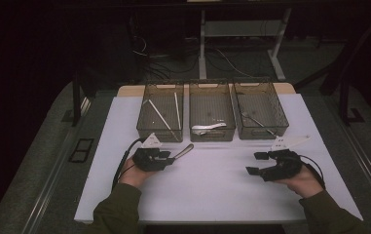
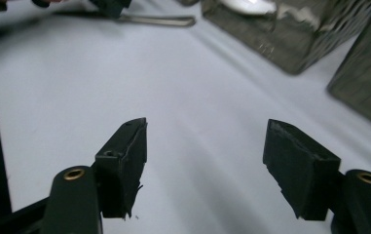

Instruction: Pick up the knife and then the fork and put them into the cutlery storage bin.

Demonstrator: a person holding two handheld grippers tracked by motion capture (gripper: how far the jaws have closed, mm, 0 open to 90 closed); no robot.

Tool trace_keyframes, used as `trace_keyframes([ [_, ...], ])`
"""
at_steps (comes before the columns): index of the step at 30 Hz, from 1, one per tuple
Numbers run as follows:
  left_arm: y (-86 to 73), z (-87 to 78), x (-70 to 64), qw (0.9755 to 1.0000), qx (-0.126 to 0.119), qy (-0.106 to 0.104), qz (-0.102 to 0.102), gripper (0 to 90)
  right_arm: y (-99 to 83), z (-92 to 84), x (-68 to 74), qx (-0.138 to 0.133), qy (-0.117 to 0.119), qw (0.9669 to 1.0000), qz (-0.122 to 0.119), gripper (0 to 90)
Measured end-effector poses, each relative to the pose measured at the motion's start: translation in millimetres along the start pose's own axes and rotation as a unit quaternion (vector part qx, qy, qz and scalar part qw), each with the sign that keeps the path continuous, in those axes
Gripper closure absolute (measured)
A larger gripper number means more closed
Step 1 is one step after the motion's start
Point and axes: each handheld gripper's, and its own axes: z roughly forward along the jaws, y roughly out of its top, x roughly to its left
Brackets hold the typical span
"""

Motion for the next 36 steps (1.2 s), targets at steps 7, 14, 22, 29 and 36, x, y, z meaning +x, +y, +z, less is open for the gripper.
trace_keyframes([
  [7,-1.8,4.7,0.2,0.9998,0.017,0.004,0.007,73.0,-18.7,-0.7,11.7,0.004,0.013,0.9999,0.002,30.3],
  [14,-0.9,5.0,3.8,0.9997,0.021,-0.003,0.016,78.6,-20.6,0.1,12.8,0.008,0.01,0.9999,0.002,30.2],
  [22,0.9,3.9,2.1,0.9995,0.027,-0.007,0.018,79.2,-20.3,-0.9,12.2,0.003,0.011,0.9999,-0.004,29.9],
  [29,4.7,1.8,-5.0,0.9989,0.027,-0.027,0.026,79.2,-17.6,-3.1,13.5,-0.006,0.012,0.9998,-0.014,29.0],
  [36,11.4,0.5,-18.7,0.9966,0.027,-0.055,0.056,79.2,-11.1,-3.7,17.2,-0.014,0.027,0.9988,-0.037,25.9],
])
